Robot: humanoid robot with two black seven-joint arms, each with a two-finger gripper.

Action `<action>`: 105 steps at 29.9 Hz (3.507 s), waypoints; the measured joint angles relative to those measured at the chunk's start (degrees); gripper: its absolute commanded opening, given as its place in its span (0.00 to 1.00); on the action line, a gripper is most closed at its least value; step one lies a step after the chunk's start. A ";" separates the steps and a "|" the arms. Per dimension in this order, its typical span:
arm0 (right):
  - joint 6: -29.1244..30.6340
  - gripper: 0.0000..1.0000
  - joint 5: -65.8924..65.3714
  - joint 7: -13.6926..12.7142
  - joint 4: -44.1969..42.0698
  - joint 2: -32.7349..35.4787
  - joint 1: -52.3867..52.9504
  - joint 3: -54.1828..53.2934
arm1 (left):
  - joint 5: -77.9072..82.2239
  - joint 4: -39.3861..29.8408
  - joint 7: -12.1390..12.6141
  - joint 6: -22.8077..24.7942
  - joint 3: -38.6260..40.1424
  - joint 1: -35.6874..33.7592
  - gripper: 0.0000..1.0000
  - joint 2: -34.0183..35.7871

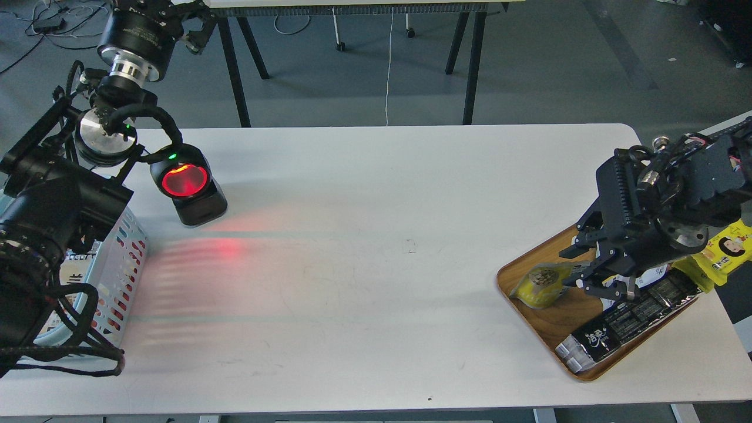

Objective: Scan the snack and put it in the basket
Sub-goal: 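Grasp the yellow snack pouch on the tray with the right gripper, then lift the yellow pouch and carry it toward the table center, then release the pouch on the table and raise the right gripper away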

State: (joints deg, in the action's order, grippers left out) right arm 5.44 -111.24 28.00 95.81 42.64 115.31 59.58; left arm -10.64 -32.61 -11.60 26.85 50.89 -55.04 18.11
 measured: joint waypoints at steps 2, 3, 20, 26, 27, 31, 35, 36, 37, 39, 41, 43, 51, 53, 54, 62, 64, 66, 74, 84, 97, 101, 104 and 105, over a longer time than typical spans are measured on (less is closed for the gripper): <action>0.00 0.23 -0.07 0.00 -0.86 0.00 -0.80 0.00 | 0.00 0.00 0.00 -0.08 0.00 0.00 1.00 -0.02; 0.00 0.19 -0.07 -0.01 -1.31 -0.01 -1.24 0.00 | 0.00 0.00 0.00 -0.08 0.00 0.00 1.00 0.00; -0.45 0.00 1.14 0.01 -4.13 0.16 -2.22 -1.36 | 0.00 0.00 0.00 -0.14 0.00 0.00 1.00 0.18; -3.03 0.00 1.54 0.01 -4.09 0.84 1.60 -3.14 | 0.00 0.00 0.04 -0.13 0.00 -0.08 1.00 0.33; -3.20 0.00 1.72 0.01 -4.11 0.85 2.08 -3.67 | 0.00 0.00 0.07 -0.13 0.00 -0.08 1.00 0.33; -3.38 0.00 3.75 0.00 -4.25 0.40 2.98 -6.45 | 0.01 0.00 0.15 -0.13 0.00 -0.08 1.00 0.28; -3.42 0.00 5.38 0.00 -4.37 -1.39 3.14 -8.61 | 0.01 0.00 0.17 -0.22 0.00 -0.13 1.00 0.03; -3.42 0.00 5.67 -0.01 -4.48 -2.06 3.14 -8.93 | 0.00 0.00 0.17 -0.23 0.00 -0.20 1.00 0.02; -3.42 0.00 6.02 0.00 -4.70 -2.87 3.15 -9.26 | 0.00 0.00 0.17 -0.25 0.00 -0.25 1.00 0.01; -3.42 0.00 6.79 0.00 -5.74 -4.73 3.14 -9.94 | 0.00 0.00 0.18 -0.25 0.00 -0.26 1.00 0.00; -3.42 0.00 7.97 0.00 -7.03 -6.97 2.92 -10.66 | 0.00 0.00 0.20 -0.25 0.00 -0.26 1.00 0.00; -3.43 0.00 9.56 -0.01 -8.96 -9.25 2.47 -11.50 | 0.00 0.00 0.20 -0.25 0.00 -0.26 1.00 0.00; -3.43 0.00 16.54 0.00 -18.14 -19.78 -2.53 -15.82 | 0.01 0.00 0.19 -0.22 0.00 -0.17 1.00 -0.23; -3.54 0.00 17.56 0.00 -20.48 -22.13 -3.85 -16.10 | 0.00 0.00 0.19 -0.23 0.00 -0.17 1.00 -0.25; -3.59 0.00 18.20 0.00 -21.84 -23.24 -4.46 -16.22 | 0.01 0.00 0.19 -0.23 0.00 -0.17 1.00 -0.26; -3.69 0.00 21.96 0.00 -24.36 -27.56 -7.80 -18.05 | 0.00 0.00 0.19 0.02 0.00 -0.08 1.00 0.13; -3.69 0.00 22.17 0.00 -25.18 -28.43 -8.46 -18.12 | 0.01 0.00 0.21 0.04 0.00 -0.08 1.00 0.15; -3.69 0.00 22.31 0.00 -26.04 -29.35 -9.04 -18.26 | 0.00 0.00 0.24 0.04 0.00 -0.08 1.00 0.09; -4.30 0.00 22.47 0.00 -27.64 -33.19 -10.84 -19.34 | 0.10 0.00 0.26 0.04 0.00 -0.02 1.00 -0.60; -4.46 0.00 22.49 0.00 -31.50 -38.38 -12.52 -19.41 | 0.10 0.00 0.26 0.12 0.00 0.01 1.00 -0.36; -4.48 0.09 22.49 0.00 -32.26 -39.55 -13.25 -19.42 | 0.10 0.00 0.26 0.22 0.00 0.02 1.00 -0.15; -4.48 0.19 22.49 0.00 -32.27 -39.56 -13.27 -19.42 | 0.10 0.00 0.26 0.22 0.00 0.02 1.00 -0.18; -4.49 0.36 22.97 -0.01 -31.94 -39.56 -13.12 -19.81 | 0.09 0.00 0.26 0.22 0.00 0.02 1.00 -0.18; -4.49 0.45 23.83 0.00 -31.39 -39.54 -12.68 -20.49 | 0.09 0.00 0.26 0.22 0.00 0.02 1.00 -0.18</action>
State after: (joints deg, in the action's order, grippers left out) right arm 0.95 -87.42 28.00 64.42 3.10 102.63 39.09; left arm -10.54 -32.61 -11.34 27.08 50.89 -55.02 17.93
